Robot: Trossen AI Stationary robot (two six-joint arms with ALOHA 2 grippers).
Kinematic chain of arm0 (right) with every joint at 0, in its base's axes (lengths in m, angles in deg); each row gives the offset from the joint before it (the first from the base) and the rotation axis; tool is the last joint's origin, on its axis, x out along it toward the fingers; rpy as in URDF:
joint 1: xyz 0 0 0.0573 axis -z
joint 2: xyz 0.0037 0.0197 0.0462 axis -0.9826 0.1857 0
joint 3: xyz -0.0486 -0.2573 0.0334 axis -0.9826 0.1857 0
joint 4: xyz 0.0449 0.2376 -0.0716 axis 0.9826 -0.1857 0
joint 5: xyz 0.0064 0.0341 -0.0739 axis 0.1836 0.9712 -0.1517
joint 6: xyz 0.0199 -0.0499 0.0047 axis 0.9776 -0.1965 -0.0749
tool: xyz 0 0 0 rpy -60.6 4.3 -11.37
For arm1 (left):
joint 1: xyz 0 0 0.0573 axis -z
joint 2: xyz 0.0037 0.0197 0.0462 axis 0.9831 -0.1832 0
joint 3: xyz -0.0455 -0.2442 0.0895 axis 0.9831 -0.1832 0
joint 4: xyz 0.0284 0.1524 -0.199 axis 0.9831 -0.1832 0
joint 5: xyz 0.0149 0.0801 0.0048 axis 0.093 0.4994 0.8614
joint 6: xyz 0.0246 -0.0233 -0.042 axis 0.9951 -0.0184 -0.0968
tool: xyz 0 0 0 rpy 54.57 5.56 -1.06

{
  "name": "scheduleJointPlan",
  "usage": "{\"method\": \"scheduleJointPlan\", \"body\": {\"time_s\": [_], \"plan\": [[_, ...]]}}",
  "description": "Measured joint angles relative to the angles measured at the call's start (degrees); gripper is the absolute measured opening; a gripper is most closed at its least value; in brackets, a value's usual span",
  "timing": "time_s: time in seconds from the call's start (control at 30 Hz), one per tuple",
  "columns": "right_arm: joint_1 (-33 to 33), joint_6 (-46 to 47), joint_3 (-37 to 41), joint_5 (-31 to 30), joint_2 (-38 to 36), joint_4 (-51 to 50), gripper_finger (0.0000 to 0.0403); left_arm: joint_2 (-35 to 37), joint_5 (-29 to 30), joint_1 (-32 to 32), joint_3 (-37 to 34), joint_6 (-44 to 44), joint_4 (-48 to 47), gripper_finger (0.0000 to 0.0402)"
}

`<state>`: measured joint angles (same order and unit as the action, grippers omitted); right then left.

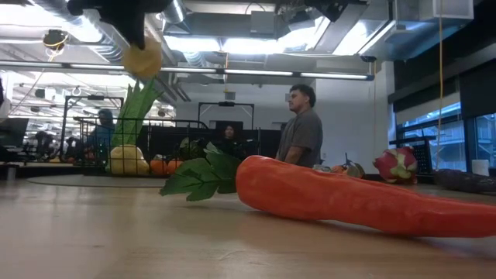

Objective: Build produce basket
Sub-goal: Put the yellow starfruit into the wire basket

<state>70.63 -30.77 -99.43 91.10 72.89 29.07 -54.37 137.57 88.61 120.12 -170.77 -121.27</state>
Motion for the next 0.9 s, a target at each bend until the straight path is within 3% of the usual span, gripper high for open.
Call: {"method": "scheduleJointPlan", "body": {"time_s": [0.17,0.37,0.63,0.9], "plan": [[0.26,-0.22,0.0,0.01,0.0,0.84,0.0097,1.22,0.91,-7.26,0.0,7.53,1.85,0.0001],[0.93,-0.22,0.0,0.02,0.0,1.06,0.0097,1.2,0.1,-16.0,0.02,21.34,10.8,0.0001],[1.07,-0.48,0.0,0.03,0.0,1.04,0.0097,1.18,-8.97,-28.79,0.02,44.46,26.24,0.0001],[1.07,-0.42,0.0,0.03,0.0,1.07,0.0097,-1.32,-18.99,-39.44,0.0,53.81,29.07,0.0001]]}}
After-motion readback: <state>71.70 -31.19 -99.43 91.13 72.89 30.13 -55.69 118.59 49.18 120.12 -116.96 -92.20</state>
